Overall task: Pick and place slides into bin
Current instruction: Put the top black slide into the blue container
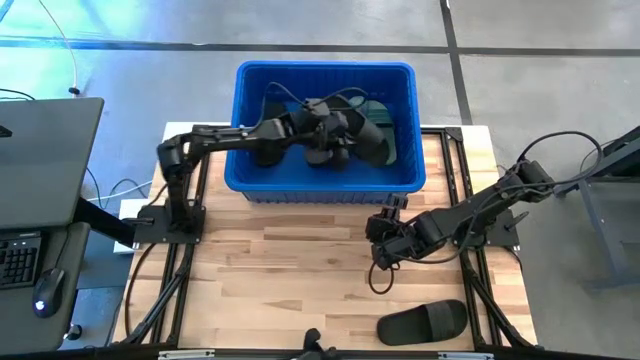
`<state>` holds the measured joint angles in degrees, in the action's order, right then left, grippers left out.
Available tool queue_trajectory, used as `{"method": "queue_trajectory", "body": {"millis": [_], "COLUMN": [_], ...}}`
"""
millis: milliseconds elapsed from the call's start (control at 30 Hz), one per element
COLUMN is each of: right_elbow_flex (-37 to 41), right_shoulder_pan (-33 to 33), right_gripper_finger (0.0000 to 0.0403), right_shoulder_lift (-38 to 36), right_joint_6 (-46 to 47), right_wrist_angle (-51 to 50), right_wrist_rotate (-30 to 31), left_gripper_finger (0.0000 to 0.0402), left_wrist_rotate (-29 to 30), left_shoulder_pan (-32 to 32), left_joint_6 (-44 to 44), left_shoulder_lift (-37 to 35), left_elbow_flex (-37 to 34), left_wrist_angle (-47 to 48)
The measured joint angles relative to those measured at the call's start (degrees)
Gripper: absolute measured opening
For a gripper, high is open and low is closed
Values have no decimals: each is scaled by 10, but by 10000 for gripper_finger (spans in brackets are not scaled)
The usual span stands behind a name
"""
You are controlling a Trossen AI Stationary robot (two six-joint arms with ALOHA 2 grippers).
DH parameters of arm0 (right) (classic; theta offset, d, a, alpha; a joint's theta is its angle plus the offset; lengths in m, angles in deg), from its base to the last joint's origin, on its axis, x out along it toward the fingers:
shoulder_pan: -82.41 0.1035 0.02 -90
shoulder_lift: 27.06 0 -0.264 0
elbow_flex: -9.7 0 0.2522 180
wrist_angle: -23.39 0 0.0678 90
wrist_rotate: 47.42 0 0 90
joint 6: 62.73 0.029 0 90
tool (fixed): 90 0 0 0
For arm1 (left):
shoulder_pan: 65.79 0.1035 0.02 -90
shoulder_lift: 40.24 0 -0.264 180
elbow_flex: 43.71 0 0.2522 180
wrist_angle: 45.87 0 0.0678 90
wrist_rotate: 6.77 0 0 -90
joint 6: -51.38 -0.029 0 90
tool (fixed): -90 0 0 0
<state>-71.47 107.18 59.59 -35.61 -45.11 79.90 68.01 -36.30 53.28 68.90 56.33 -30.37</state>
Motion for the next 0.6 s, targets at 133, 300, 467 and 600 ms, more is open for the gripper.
{"method": "queue_trajectory", "body": {"millis": [133, 300, 467, 600], "right_elbow_flex": [0, 0, 0, 0], "right_shoulder_pan": [0, 0, 0, 0], "right_gripper_finger": [149, 149, 149, 149], "right_shoulder_lift": [0, 0, 0, 0], "right_joint_6": [16, 39, 40, 40], "right_wrist_angle": [0, -2, -1, -1], "right_wrist_rotate": [-16, -22, -34, -34], "left_gripper_finger": [5, 5, 10, 39], "left_wrist_rotate": [3, 0, -4, -54], "left_shoulder_pan": [1, 1, 1, 2], "left_joint_6": [14, 16, 15, 16], "left_shoulder_lift": [37, 63, 64, 64], "left_elbow_flex": [0, 0, 0, 0], "left_wrist_angle": [10, 17, 22, 34]}}
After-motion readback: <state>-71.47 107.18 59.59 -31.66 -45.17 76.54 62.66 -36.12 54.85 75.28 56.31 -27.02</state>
